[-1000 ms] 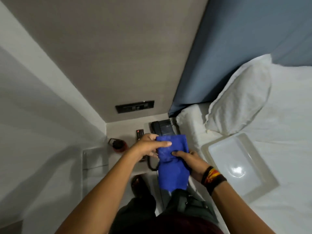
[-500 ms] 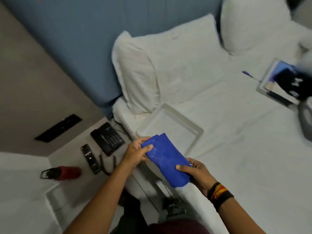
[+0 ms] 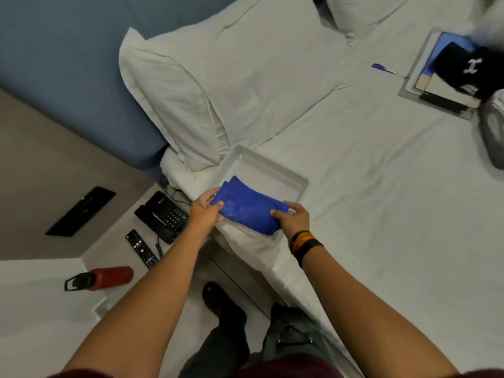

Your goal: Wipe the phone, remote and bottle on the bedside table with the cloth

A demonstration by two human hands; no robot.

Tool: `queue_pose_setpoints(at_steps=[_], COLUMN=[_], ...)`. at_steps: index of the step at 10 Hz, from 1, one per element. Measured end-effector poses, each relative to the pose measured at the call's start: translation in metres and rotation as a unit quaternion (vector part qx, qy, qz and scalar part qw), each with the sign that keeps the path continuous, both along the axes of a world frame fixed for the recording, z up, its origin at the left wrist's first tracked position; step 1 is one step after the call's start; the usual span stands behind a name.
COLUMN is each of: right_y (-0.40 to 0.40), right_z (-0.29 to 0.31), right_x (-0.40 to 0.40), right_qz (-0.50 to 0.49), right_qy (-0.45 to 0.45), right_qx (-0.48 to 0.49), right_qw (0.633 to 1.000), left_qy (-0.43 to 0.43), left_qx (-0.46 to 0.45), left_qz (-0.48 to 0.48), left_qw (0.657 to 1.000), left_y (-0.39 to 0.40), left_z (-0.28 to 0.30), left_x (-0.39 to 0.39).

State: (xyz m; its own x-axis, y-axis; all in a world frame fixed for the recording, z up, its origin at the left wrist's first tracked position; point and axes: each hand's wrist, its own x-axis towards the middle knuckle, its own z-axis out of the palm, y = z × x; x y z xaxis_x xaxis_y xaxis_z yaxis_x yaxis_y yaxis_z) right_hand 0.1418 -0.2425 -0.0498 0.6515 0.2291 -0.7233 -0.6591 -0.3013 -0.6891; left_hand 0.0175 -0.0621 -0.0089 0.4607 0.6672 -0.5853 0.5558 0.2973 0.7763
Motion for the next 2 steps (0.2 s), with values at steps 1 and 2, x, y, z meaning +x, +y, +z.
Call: queue_pose_setpoints(at_steps=[1,2], right_y=[0.024,0.016], right_z=[-0.012,-0.001], right_x=[0.012,0.002], right_qz=[0.091,0.192], right_qy=[-0.018,-0.041], right_qx=[-0.043,-0.068], right_qw=[0.995,0.978], left_qy=[0.067,0.095], left_qx=[0.045,0.141], left_qz=[-0.076,-0.090], left_qw=[0.994,0.981], left_y=[0.023,0.029], left_z=[0.000,0.016], left_x=[0.002,-0.012])
